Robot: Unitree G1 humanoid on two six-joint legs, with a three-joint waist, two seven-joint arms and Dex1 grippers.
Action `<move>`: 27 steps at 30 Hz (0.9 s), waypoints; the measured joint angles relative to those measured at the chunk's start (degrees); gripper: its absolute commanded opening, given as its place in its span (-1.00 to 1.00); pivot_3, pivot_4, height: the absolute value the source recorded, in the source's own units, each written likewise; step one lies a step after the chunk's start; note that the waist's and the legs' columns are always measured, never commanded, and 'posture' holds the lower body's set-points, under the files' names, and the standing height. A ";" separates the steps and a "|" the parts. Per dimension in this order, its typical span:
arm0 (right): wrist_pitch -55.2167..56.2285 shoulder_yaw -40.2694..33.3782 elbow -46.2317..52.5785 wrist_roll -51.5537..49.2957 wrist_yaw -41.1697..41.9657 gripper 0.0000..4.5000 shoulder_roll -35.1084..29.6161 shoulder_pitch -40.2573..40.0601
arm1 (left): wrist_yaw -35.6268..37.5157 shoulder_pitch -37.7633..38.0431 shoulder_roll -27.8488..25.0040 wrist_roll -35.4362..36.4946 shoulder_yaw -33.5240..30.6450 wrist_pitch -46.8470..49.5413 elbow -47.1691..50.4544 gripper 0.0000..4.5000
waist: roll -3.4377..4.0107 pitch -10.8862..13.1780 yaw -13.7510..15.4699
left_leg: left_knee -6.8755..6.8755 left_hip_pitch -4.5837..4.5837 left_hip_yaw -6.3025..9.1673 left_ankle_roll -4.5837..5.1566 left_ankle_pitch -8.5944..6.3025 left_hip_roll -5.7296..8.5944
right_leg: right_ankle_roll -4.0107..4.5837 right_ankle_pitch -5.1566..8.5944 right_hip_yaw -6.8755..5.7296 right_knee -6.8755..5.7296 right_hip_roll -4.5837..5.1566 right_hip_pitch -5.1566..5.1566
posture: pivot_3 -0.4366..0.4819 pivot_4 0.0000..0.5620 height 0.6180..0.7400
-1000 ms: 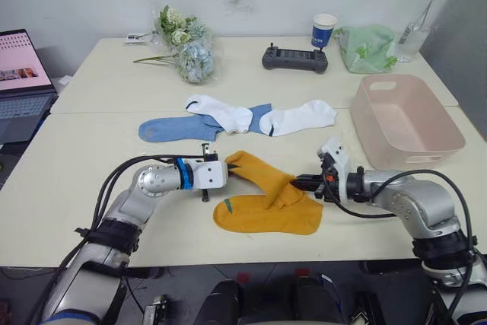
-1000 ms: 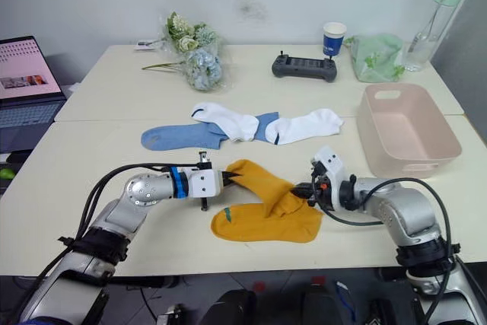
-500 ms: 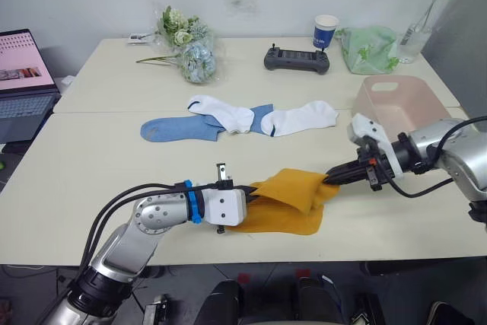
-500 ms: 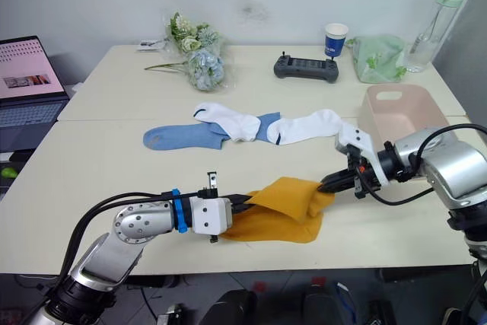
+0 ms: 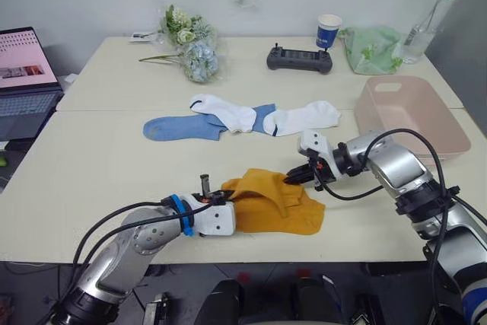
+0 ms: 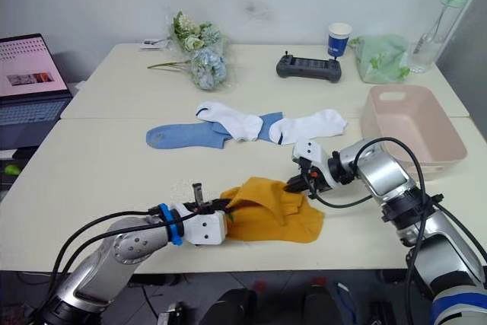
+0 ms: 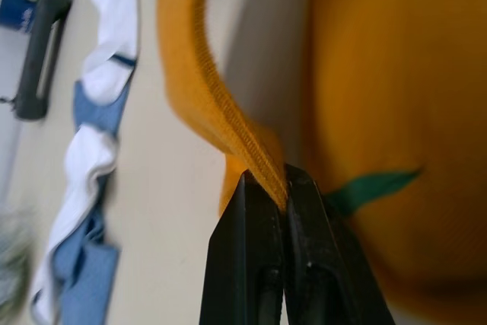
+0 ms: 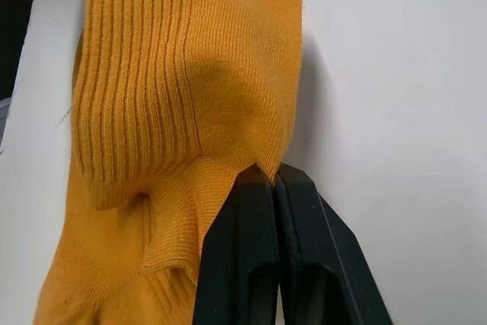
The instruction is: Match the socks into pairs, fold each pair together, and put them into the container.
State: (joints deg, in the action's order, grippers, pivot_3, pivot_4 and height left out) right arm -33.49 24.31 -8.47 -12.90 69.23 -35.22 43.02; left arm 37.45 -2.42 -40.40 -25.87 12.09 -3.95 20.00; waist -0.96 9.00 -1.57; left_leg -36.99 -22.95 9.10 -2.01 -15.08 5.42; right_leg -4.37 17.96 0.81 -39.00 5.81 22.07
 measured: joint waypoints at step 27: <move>-11.93 -7.06 29.89 -3.30 -24.15 -0.30 4.23 -23.47 | 1.95 -2.89 1.33 -1.12 -0.12 3.42 0.18 -1.00 | -0.01 -0.02 -0.16 | 0.02 0.04 -0.01 0.01 -0.01 -0.02 | 0.00 0.00 0.02 -0.04 -0.04 -0.03 | -0.05 -0.47 1.00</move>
State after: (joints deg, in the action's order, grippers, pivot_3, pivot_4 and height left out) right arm -45.42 17.25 21.42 -16.19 45.08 -30.99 19.55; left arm 39.40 -5.32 -39.07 -26.99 11.97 -0.53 20.18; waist -0.97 8.98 -1.73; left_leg -36.97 -22.91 9.09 -2.00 -15.08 5.40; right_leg -4.37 17.96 0.83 -39.05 5.77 22.04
